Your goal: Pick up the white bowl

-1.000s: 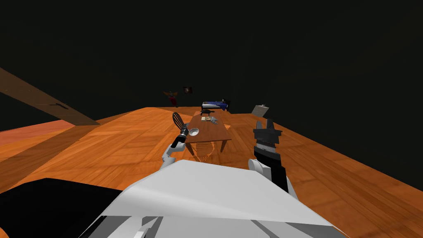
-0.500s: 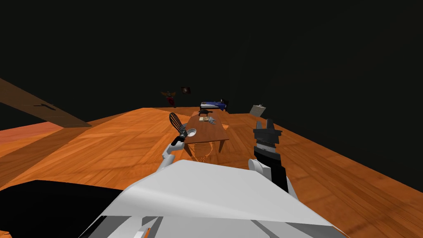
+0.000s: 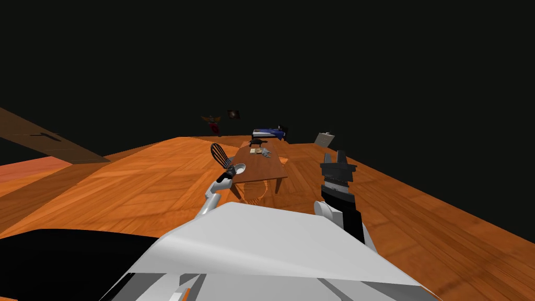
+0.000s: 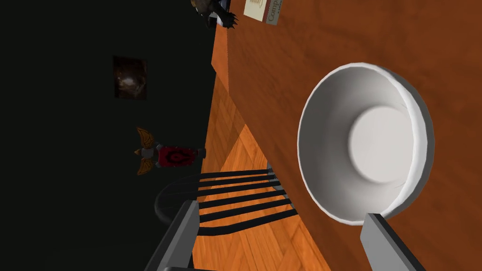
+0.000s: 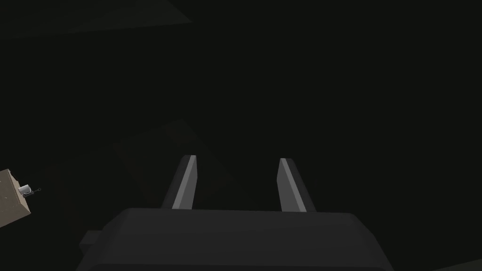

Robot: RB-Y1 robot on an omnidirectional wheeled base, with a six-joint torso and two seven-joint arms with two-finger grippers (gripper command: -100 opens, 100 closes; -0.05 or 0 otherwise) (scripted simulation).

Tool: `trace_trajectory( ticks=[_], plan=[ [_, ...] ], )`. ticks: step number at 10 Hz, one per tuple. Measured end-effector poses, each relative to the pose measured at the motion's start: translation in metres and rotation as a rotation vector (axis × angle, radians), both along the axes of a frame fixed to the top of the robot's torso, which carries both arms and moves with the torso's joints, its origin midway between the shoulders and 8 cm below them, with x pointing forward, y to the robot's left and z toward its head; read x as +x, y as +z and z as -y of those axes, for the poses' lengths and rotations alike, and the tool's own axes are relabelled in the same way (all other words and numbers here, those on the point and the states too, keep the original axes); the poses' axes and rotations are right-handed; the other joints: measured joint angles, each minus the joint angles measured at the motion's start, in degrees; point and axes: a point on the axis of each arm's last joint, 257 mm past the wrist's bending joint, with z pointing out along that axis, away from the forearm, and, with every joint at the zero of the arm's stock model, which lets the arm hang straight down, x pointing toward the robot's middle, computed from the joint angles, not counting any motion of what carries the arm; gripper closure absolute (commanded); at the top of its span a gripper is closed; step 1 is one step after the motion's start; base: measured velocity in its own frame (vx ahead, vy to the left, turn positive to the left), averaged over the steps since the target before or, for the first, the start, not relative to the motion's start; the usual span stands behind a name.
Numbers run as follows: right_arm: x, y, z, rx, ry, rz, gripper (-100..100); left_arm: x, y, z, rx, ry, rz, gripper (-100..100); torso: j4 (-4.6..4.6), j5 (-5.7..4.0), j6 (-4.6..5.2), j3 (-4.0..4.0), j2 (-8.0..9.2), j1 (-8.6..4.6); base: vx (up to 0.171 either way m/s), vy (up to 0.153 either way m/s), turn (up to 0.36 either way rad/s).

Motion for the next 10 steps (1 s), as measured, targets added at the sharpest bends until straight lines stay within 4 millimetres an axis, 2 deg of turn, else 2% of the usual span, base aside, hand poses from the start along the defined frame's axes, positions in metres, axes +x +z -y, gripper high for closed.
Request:
trace_trajectory(
  ticks=[5,10],
  plan=[
    [0.000,0.000,0.000,0.000,0.000,0.000,0,-0.023,-0.047,-0.030,-0.063,0.065,-0.149,-100,-0.02,0.00,-0.01,-0.03,-0.05,0.00,0.073,-0.054,-0.024],
    [0.000,0.000,0.000,0.000,0.000,0.000,0,-0.054,-0.092,-0.059,-0.125,0.142,-0.302,-100,-0.04,0.01,-0.01,-0.09,-0.15,0.03,0.082,-0.040,-0.020]
  ],
)
